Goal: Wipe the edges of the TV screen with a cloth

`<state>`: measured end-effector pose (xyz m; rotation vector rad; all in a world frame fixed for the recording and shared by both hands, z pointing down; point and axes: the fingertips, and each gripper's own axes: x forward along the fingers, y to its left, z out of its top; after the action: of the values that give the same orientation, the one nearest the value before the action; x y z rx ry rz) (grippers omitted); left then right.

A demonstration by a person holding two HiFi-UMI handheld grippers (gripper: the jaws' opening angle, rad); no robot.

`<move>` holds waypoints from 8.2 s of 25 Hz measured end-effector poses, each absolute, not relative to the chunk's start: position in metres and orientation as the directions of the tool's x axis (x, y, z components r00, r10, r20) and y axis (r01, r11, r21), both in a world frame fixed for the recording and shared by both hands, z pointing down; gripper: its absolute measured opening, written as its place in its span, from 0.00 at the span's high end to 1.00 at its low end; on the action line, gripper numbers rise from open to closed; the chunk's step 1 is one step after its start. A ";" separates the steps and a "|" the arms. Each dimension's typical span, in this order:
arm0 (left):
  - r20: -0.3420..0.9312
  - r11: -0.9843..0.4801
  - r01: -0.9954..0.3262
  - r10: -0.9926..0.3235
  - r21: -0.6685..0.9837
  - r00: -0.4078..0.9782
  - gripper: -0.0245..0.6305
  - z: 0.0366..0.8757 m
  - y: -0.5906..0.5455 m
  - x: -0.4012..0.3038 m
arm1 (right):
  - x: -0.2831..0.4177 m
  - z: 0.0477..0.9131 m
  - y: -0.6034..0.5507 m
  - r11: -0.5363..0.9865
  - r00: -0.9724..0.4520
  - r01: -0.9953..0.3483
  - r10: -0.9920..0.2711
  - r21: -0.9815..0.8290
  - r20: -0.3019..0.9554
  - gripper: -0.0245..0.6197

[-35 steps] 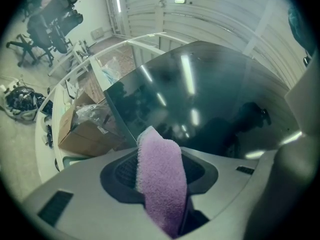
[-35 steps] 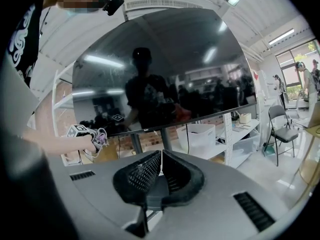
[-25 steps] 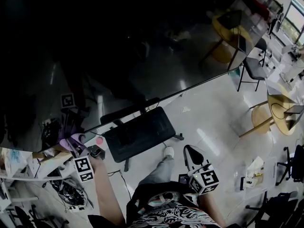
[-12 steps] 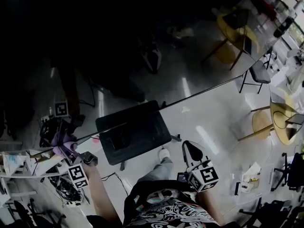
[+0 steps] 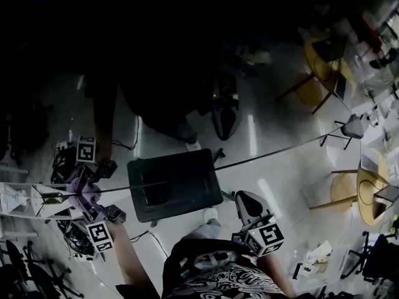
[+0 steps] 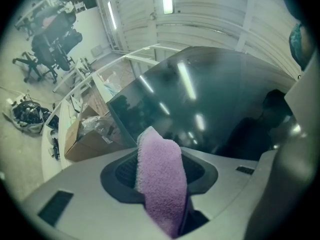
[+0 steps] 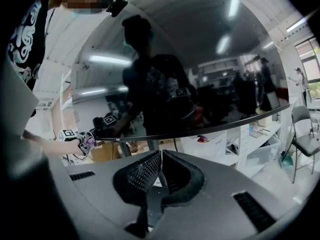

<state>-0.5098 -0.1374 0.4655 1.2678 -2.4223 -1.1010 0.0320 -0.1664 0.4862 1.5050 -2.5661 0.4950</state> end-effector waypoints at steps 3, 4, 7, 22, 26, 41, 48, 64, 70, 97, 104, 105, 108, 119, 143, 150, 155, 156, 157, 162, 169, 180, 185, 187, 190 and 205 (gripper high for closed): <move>-0.163 0.365 -0.627 -0.764 0.688 -0.624 0.70 0.462 -0.137 -0.508 | 0.023 0.479 -0.177 0.495 -0.537 -0.843 -0.799 -0.210 0.270 0.92; -0.165 0.368 -0.630 -0.763 0.684 -0.625 0.70 0.460 -0.136 -0.510 | 0.019 0.477 -0.178 0.503 -0.544 -0.839 -0.794 -0.208 0.271 0.92; -0.181 0.361 -0.632 -0.757 0.685 -0.628 0.70 0.453 -0.136 -0.513 | 0.011 0.472 -0.186 0.538 -0.576 -0.817 -0.776 -0.207 0.255 0.91; -0.162 0.375 -0.619 -0.754 0.690 -0.637 0.70 0.459 -0.138 -0.461 | 0.003 0.455 -0.183 0.736 -0.754 -0.657 -0.638 -0.167 0.155 0.92; -0.156 0.371 -0.616 -0.759 0.695 -0.633 0.70 0.459 -0.143 -0.455 | 0.011 0.454 -0.177 0.746 -0.766 -0.643 -0.620 -0.174 0.169 0.91; -0.143 0.366 -0.632 -0.782 0.683 -0.606 0.70 0.454 -0.149 -0.414 | 0.071 0.448 -0.164 0.738 -0.754 -0.656 -0.629 -0.161 0.190 0.91; -0.150 0.345 -0.641 -0.794 0.686 -0.588 0.70 0.454 -0.146 -0.394 | 0.078 0.450 -0.152 0.750 -0.764 -0.643 -0.616 -0.153 0.191 0.91; -0.147 0.318 -0.656 -0.821 0.684 -0.551 0.70 0.454 -0.158 -0.343 | 0.107 0.449 -0.144 0.746 -0.765 -0.643 -0.615 -0.174 0.193 0.91; -0.145 0.295 -0.668 -0.842 0.683 -0.520 0.70 0.455 -0.161 -0.320 | 0.121 0.450 -0.135 0.752 -0.767 -0.640 -0.610 -0.161 0.197 0.91; -0.136 0.245 -0.681 -0.881 0.690 -0.454 0.70 0.461 -0.177 -0.256 | 0.180 0.455 -0.115 0.716 -0.733 -0.679 -0.645 -0.162 0.217 0.91; -0.138 0.224 -0.683 -0.891 0.695 -0.433 0.70 0.462 -0.182 -0.232 | 0.202 0.458 -0.109 0.711 -0.724 -0.688 -0.655 -0.149 0.216 0.91; -0.138 0.222 -0.683 -0.892 0.695 -0.431 0.70 0.463 -0.182 -0.228 | 0.205 0.459 -0.108 0.708 -0.722 -0.690 -0.657 -0.149 0.218 0.91; -0.140 0.212 -0.681 -0.896 0.701 -0.422 0.70 0.465 -0.184 -0.221 | 0.211 0.458 -0.108 0.701 -0.716 -0.697 -0.665 -0.151 0.213 0.91; -0.142 0.181 -0.698 -0.914 0.693 -0.379 0.70 0.463 -0.190 -0.184 | 0.231 0.459 -0.105 0.689 -0.706 -0.707 -0.677 -0.160 0.209 0.91; -0.124 0.112 -0.720 -0.956 0.685 -0.267 0.70 0.474 -0.208 -0.118 | 0.261 0.475 -0.085 0.654 -0.680 -0.733 -0.689 -0.190 0.253 0.91; -0.122 0.129 -0.727 -0.952 0.674 -0.282 0.70 0.477 -0.208 -0.103 | 0.273 0.481 -0.079 0.636 -0.666 -0.746 -0.701 -0.197 0.257 0.91; -0.123 0.133 -0.726 -0.949 0.675 -0.289 0.70 0.473 -0.210 -0.102 | 0.267 0.479 -0.078 0.635 -0.664 -0.747 -0.701 -0.195 0.261 0.91; -0.121 0.132 -0.723 -0.951 0.678 -0.286 0.70 0.474 -0.210 -0.101 | 0.267 0.479 -0.078 0.634 -0.663 -0.748 -0.702 -0.196 0.260 0.92; -0.118 0.131 -0.722 -0.952 0.680 -0.284 0.70 0.476 -0.211 -0.097 | 0.271 0.479 -0.078 0.633 -0.663 -0.749 -0.703 -0.197 0.258 0.91; -0.118 0.119 -0.737 -0.958 0.666 -0.261 0.70 0.476 -0.211 -0.085 | 0.274 0.479 -0.077 0.634 -0.663 -0.748 -0.704 -0.196 0.254 0.92; -0.111 0.098 -0.739 -0.967 0.666 -0.229 0.70 0.478 -0.216 -0.058 | 0.285 0.481 -0.076 0.635 -0.663 -0.748 -0.701 -0.195 0.262 0.91; -0.111 0.076 -0.737 -0.973 0.672 -0.202 0.70 0.479 -0.221 -0.027 | 0.302 0.481 -0.078 0.618 -0.650 -0.760 -0.719 -0.201 0.247 0.92; -0.110 0.063 -0.741 -0.977 0.669 -0.182 0.70 0.478 -0.223 -0.016 | 0.306 0.483 -0.077 0.620 -0.651 -0.759 -0.717 -0.199 0.249 0.92; -0.110 0.055 -0.743 -0.979 0.667 -0.172 0.70 0.478 -0.224 -0.009 | 0.309 0.483 -0.077 0.618 -0.650 -0.760 -0.718 -0.199 0.249 0.91; -0.108 0.045 -0.744 -0.982 0.667 -0.156 0.70 0.479 -0.226 0.002 | 0.314 0.484 -0.078 0.615 -0.647 -0.763 -0.722 -0.199 0.247 0.91; -0.110 -0.007 -0.745 -0.990 0.667 -0.089 0.70 0.479 -0.231 0.043 | 0.333 0.484 -0.076 0.590 -0.630 -0.776 -0.740 -0.223 0.236 0.92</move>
<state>0.0434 -0.2308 0.4787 1.7944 -1.8810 -0.8354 0.3328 -0.0760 0.4838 1.2905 -2.6947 0.4658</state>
